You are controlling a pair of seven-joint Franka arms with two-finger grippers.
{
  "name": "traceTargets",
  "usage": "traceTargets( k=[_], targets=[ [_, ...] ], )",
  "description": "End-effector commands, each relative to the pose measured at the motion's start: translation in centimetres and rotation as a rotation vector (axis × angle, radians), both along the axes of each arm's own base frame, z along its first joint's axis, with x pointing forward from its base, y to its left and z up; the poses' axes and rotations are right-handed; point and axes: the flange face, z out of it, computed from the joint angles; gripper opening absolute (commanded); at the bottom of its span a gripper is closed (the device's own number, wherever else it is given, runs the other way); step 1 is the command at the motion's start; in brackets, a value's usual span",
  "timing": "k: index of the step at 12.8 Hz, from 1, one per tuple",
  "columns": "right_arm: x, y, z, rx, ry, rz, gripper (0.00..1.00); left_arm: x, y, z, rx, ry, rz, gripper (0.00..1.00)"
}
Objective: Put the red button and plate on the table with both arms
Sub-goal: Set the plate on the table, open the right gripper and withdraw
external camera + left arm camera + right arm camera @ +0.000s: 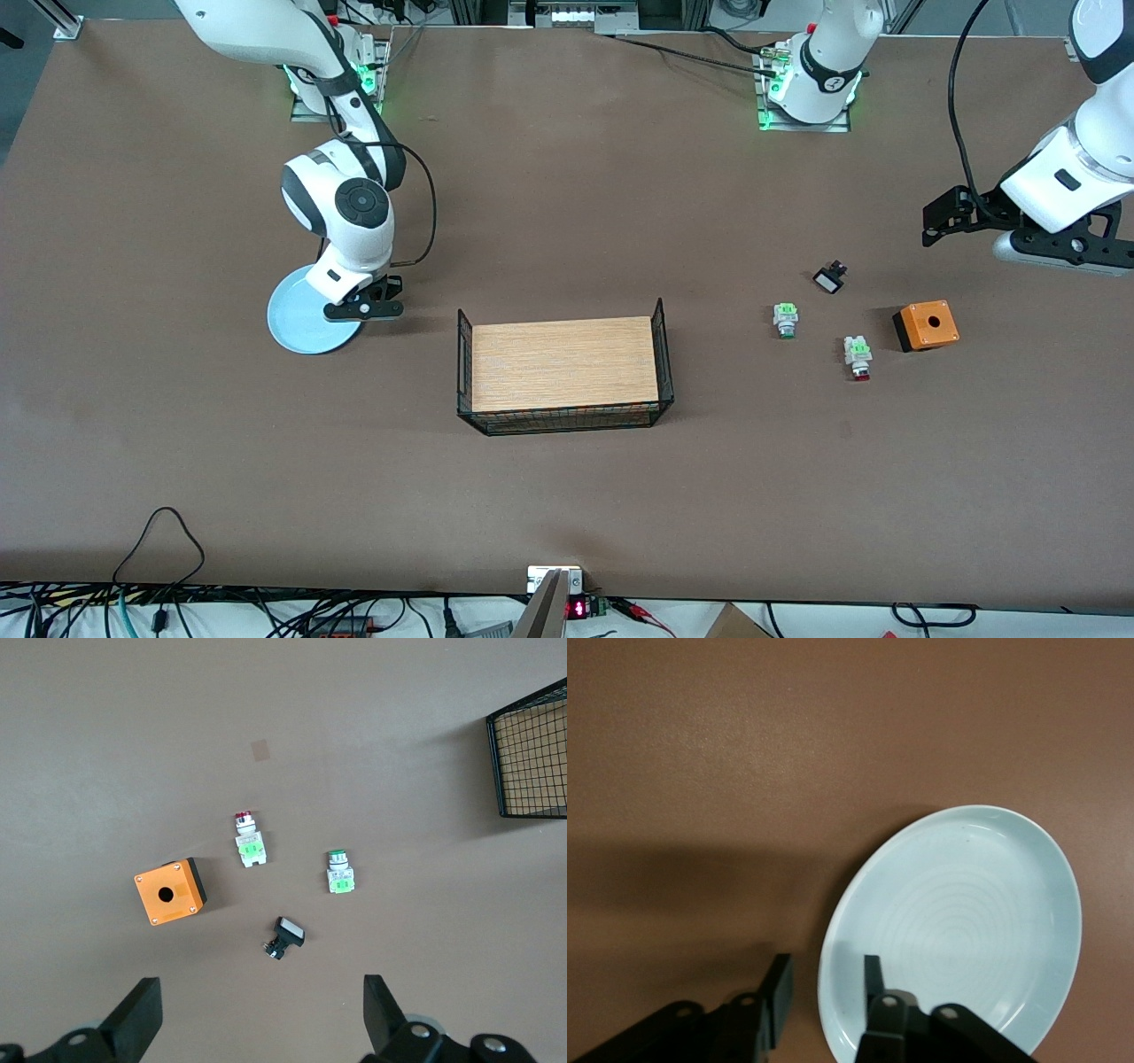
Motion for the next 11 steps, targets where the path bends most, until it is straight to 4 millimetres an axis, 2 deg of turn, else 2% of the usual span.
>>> traceTargets(
  k=[1,2,4,7,9,11],
  targets=[
    [1.5,-0.4,2.8,0.025,-0.054,-0.021,1.0,-0.2,-0.1,0.2,0.0,0.005,0.0,1.0],
    [2.2,-1.6,4.2,0.031,-0.065,-0.061,1.0,-0.2,-0.1,0.2,0.0,0.005,0.0,1.0],
    [3.2,-2.7,7.3,0.094,-0.056,-0.14,1.0,-0.2,-0.1,0.2,0.002,0.005,0.0,1.0],
    [5.8,-5.2,12.6,0.206,0.099,-0.176,1.0,-0.2,-0.1,0.2,0.002,0.006,0.0,1.0],
    [7.1,-8.9,16.0,0.312,0.165,-0.197,1.0,-0.2,-0.1,0.2,0.002,0.009,0.0,1.0],
    [7.0,-12.0,20.0,0.357,0.152,-0.107,1.0,-0.2,-0.1,0.2,0.002,0.009,0.0,1.0]
  ],
)
